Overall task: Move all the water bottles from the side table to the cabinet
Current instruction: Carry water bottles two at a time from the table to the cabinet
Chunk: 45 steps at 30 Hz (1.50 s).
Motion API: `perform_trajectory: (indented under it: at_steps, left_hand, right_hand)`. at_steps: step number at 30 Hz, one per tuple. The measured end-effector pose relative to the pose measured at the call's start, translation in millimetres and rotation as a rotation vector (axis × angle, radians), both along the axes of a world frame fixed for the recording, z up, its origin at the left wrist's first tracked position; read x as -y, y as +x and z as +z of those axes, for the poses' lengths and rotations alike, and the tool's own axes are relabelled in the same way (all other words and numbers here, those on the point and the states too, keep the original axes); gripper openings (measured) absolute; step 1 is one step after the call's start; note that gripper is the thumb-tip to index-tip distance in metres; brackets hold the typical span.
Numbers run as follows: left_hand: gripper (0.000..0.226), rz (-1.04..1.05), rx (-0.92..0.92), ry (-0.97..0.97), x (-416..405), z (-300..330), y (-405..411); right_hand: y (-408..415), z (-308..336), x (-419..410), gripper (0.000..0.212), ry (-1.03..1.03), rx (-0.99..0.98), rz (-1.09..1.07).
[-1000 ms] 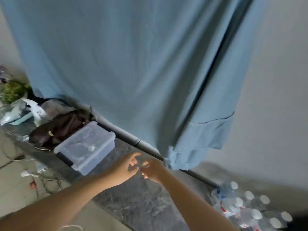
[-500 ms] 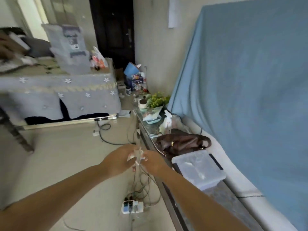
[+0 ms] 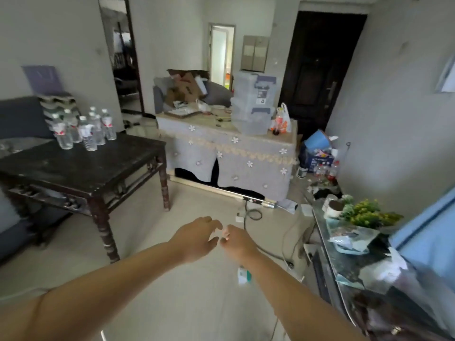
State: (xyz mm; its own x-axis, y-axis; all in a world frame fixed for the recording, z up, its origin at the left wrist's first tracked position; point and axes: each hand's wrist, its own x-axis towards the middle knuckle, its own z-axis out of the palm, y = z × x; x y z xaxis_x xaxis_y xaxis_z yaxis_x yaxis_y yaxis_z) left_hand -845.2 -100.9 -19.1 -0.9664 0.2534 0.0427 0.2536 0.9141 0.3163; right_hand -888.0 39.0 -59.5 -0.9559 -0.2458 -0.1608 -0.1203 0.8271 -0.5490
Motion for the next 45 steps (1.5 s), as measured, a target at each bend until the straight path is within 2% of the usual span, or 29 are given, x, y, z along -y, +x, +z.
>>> perform_trajectory:
  at_steps: [4, 10, 14, 22, 29, 38, 45]
  left_hand:
    - [0.036, 0.171, 0.015, -0.091, 72.9, 2.5, -38.4]
    - [0.038, 0.398, 0.041, -0.147, 172.9, 5.1, -71.2]
    - [0.037, 0.48, 0.054, -0.161, 237.8, 1.6, -89.7]
    - [0.034, 0.529, 0.038, -0.136, 368.2, -7.5, -134.8]
    - [0.031, 0.457, 0.074, -0.145, 474.4, -19.1, -176.3]
    - [0.033, 0.436, 0.008, -0.138, 574.1, -21.8, -282.4]
    - [0.034, 0.558, 0.014, -0.049, 667.9, -21.9, -403.6]
  right_hand:
    - [-64.8, 13.0, 65.9, 0.033, 0.069, -0.072, 0.067]
    - [-112.9, 18.2, 154.6, 0.036, 0.194, -0.26, 0.2]
    - [-137.4, 15.2, 218.4, 0.036, 0.209, -0.288, 0.279]
    - [-189.4, -2.1, 373.3, 0.034, 0.19, -0.251, 0.299]
    - [-235.8, -15.2, 488.8, 0.036, 0.192, -0.193, 0.31]
    - [-333.5, -19.1, 582.6, 0.031, 0.183, -0.153, 0.317]
    - [-453.0, -5.3, 670.5, 0.034, 0.204, -0.171, 0.375]
